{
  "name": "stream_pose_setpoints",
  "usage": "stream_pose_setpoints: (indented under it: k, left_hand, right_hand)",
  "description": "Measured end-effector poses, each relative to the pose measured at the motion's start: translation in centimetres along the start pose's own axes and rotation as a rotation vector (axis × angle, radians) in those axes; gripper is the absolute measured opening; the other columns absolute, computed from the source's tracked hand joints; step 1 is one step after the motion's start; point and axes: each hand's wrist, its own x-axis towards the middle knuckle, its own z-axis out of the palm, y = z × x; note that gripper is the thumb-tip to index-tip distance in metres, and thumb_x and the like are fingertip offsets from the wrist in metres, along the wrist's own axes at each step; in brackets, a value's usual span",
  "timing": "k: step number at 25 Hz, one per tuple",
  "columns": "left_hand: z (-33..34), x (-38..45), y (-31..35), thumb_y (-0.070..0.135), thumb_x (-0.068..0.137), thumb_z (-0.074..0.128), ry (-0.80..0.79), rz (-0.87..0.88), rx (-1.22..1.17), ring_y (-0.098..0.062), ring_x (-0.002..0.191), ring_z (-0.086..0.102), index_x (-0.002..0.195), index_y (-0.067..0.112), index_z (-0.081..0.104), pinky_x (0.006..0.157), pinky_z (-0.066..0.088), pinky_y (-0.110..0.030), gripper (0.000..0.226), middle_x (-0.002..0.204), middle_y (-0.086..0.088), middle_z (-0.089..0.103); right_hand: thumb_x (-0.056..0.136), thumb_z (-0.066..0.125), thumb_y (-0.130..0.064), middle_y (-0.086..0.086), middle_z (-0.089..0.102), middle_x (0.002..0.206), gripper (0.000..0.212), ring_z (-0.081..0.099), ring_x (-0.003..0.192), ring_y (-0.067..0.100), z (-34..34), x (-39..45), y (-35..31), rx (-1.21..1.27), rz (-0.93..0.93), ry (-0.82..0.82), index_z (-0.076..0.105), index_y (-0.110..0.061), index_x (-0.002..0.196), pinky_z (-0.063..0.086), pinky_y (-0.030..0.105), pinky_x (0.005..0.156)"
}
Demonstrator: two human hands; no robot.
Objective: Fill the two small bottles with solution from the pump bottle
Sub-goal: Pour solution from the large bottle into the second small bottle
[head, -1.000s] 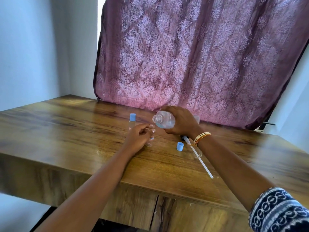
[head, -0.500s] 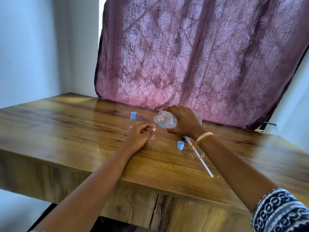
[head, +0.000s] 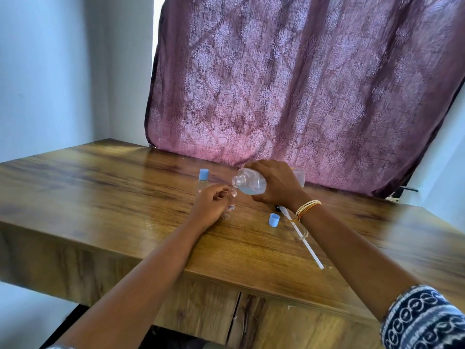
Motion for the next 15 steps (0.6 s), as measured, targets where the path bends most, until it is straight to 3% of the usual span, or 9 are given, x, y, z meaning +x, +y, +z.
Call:
stream_pose_setpoints:
  k: [9, 13, 15]
  left_hand:
    - [-0.02, 0.04, 0.13, 0.020, 0.090, 0.065, 0.005, -0.014, 0.011, -0.024, 0.091, 0.069, 0.119, 0.008, 0.064, 0.069, 0.061, -0.046, 0.031, 0.105, -0.017, 0.069]
    - [-0.05, 0.06, 0.06, 0.022, 0.091, 0.065, 0.023, 0.034, 0.058, -0.013, 0.087, 0.069, 0.118, 0.012, 0.066, 0.061, 0.057, -0.021, 0.029, 0.103, -0.012, 0.072]
    - [-0.05, 0.10, 0.00, 0.024, 0.091, 0.064, 0.034, 0.054, 0.089, -0.015, 0.089, 0.069, 0.117, 0.012, 0.066, 0.068, 0.055, -0.020, 0.029, 0.101, -0.010, 0.073]
  right_hand:
    - [0.063, 0.077, -0.044, 0.002, 0.068, 0.115, 0.068, 0.064, 0.097, 0.028, -0.15, 0.07, -0.01, -0.037, -0.001, -0.028, 0.060, -0.022, 0.125, 0.050, 0.045, 0.078]
    - [0.063, 0.076, -0.044, 0.002, 0.070, 0.110, 0.065, 0.065, 0.094, 0.027, -0.26, 0.26, 0.03, -0.053, -0.017, -0.007, 0.061, -0.022, 0.123, 0.050, 0.044, 0.076]
    - [0.062, 0.076, -0.043, 0.002, 0.070, 0.107, 0.065, 0.065, 0.092, 0.028, -0.41, 0.35, 0.01, -0.055, -0.018, 0.002, 0.062, -0.022, 0.122, 0.050, 0.043, 0.074]
